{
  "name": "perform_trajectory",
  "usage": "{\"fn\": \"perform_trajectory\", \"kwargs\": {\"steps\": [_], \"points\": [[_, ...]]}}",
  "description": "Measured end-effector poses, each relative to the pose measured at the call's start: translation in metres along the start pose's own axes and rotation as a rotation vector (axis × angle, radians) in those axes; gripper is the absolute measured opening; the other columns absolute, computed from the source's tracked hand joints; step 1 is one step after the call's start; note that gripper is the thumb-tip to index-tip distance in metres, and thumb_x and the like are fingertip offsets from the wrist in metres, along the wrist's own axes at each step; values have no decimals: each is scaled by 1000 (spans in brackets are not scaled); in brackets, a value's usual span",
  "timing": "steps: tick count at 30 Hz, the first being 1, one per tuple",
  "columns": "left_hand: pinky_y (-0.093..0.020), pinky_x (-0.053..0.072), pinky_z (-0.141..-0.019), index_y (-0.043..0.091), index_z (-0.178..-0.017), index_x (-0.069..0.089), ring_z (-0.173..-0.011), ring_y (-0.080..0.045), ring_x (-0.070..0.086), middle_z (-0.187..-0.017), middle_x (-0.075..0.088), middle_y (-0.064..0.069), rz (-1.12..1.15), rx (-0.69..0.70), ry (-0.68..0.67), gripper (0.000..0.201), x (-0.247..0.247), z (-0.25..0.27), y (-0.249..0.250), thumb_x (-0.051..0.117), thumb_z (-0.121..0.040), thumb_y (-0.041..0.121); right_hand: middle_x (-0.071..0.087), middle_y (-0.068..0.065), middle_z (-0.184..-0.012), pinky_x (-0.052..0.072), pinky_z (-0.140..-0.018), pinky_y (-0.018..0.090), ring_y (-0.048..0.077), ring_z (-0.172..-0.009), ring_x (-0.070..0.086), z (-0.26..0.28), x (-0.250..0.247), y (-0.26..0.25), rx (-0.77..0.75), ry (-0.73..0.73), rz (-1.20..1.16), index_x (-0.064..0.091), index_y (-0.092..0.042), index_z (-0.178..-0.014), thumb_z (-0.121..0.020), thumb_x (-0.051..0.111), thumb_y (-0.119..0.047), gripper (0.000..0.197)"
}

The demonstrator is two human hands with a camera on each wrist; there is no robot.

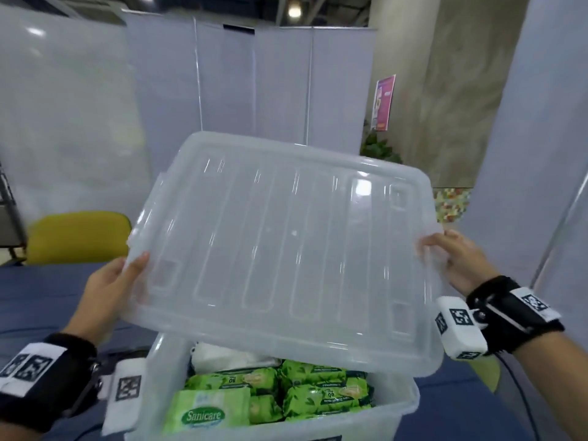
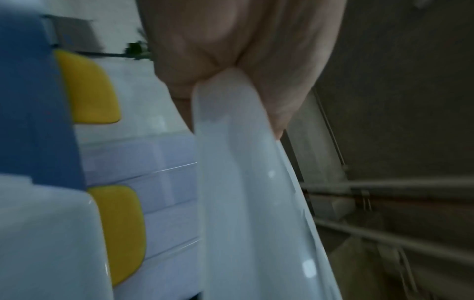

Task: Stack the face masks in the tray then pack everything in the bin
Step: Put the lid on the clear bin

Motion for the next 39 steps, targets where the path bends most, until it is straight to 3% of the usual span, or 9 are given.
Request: {"fn": "perform_trajectory", "kwargs": {"steps": [1,4,7,11,15,20,23,35,39], "points": [[-12,44,-41,5,-95,63,-45,2,54,-75,63,-5,22,-14,26,29,-7,1,-8,53,-95,31,73,2,-74,55,-56,21,15,-65,68,2,6,1,2,-24,4,63,-6,-88,-81,63,-2,8],[-16,45,-46,-4,-92,60,-53,-7,55,-77,58,-10,59,-43,91,37,-17,12,-24,52,-96,32,73,3,-104,59,-71,29,20,-91,70,12,21,8,21,-110,134,61,-14,-118,-65,83,-27,59],[-32,40,-59,-4,-87,57,-67,-21,48,-78,52,-15,86,-81,104,43,-22,22,-39,52,-95,38,69,-2,-113,57,-67,22,18,-97,68,33,32,23,17,-190,286,48,-29,-132,-85,64,-7,54],[-36,38,-61,-5,-86,57,-69,-24,49,-77,53,-17,9,-167,76,41,-25,33,-65,55,-93,35,54,0,-131,52,-79,18,17,-113,57,54,20,70,19,-167,520,30,-21,-146,-93,55,-2,62],[-40,41,-65,-12,-78,58,-73,-28,54,-79,59,-22,-189,-201,36,42,-20,42,-90,56,-94,28,43,0,-146,40,-105,37,22,-130,46,75,-3,131,75,-135,758,24,-18,-151,-97,49,-14,60],[-34,32,-57,9,-52,47,-64,-29,51,-60,53,-11,-651,-220,-105,49,-11,56,-107,52,-96,31,41,6,-149,37,-100,32,25,-132,43,99,-19,167,187,-125,987,21,-13,-151,-99,45,-20,58],[-34,34,-62,12,-48,39,-72,-35,58,-67,60,-20,-811,-227,-146,54,-12,63,-115,52,-95,35,40,9,-149,35,-104,32,26,-133,42,103,-23,174,212,-123,1032,25,-10,-150,-99,46,-20,56],[-31,43,-72,-3,-78,66,-89,-33,65,-90,69,-21,-961,-323,-268,54,-15,78,-145,47,-95,45,56,7,-135,38,-87,27,26,-117,55,120,-28,171,250,-52,1026,44,-13,-142,-95,51,-15,48],[-31,41,-67,3,-65,60,-77,-32,62,-74,65,-16,-917,-330,-257,51,-13,80,-155,49,-94,42,60,7,-128,40,-86,29,26,-112,57,119,-20,168,262,-69,974,47,-18,-139,-95,50,-14,44]]}}
Point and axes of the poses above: each hand's wrist, its own z-axis away from the middle knuckle, its own x-axis out of the palm, y = z × x, the point moved 9 cm from there along -z, towards the middle knuckle
